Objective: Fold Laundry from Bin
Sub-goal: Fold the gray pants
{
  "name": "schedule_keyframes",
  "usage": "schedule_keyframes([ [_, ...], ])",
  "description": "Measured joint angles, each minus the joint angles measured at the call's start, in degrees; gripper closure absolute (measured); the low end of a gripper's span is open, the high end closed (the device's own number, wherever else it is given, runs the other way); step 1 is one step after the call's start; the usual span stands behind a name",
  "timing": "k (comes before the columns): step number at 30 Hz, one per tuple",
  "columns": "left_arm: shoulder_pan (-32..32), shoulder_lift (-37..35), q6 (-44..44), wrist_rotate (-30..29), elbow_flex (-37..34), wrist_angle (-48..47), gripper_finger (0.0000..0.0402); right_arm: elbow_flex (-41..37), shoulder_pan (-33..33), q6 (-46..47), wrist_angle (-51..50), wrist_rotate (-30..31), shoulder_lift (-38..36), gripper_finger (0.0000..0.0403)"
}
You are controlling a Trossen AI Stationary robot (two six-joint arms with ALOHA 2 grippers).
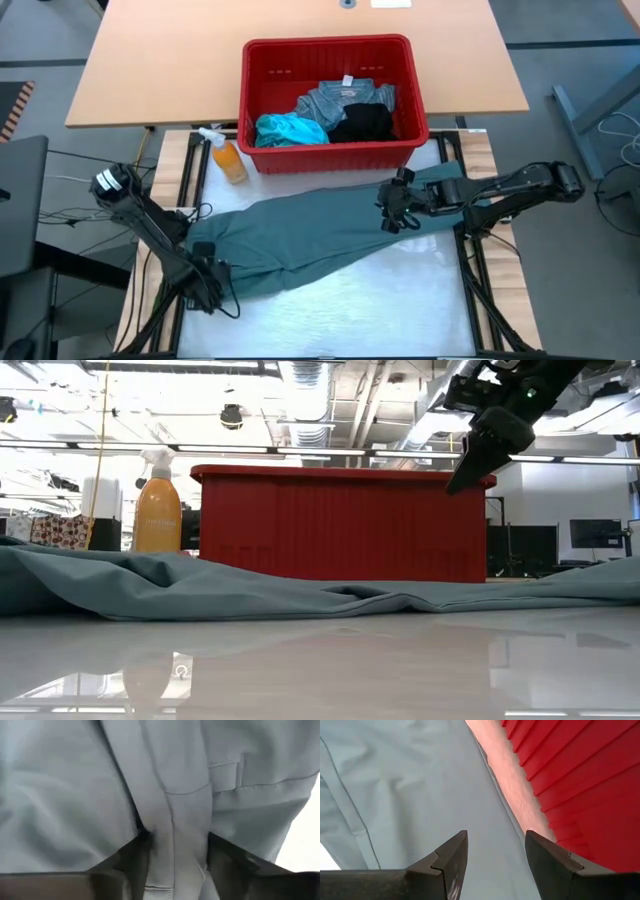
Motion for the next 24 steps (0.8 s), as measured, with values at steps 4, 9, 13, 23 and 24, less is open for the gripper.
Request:
schedule_keyframes([
  [4, 0.13, -0.59, -0.75, -3.03, 0.02, -2.24, 0.0346, 0.00, -0.02, 0.00, 0.01, 0.00, 0.00, 0.0182],
  [9, 0.66, -4.13, -4.69, -5.34, 1.41, -11.02, 0.0395, 0.00, -0.58, 0.04, -0.02, 0.02, 0.00, 0.0182],
  [13, 0.66, -6.85, -4.06, -7.06, 6.95, -16.37, 0.0399, 0.00, -0.87, 0.13, -0.44, 0.00, 0.00, 0.0182],
  [23, 0.68, -4.76, -3.11, -4.62, 18.77, -20.53, 0.0401, 0.00, -0.87, -0.33, -0.66, -0.04, 0.00, 0.0182],
  [24, 0.64, -4.29, -3.40, -4.58, 18.94, -21.27, 0.0401, 0.00, -0.87, -0.35, -0.73, -0.04, 0.00, 0.0182],
])
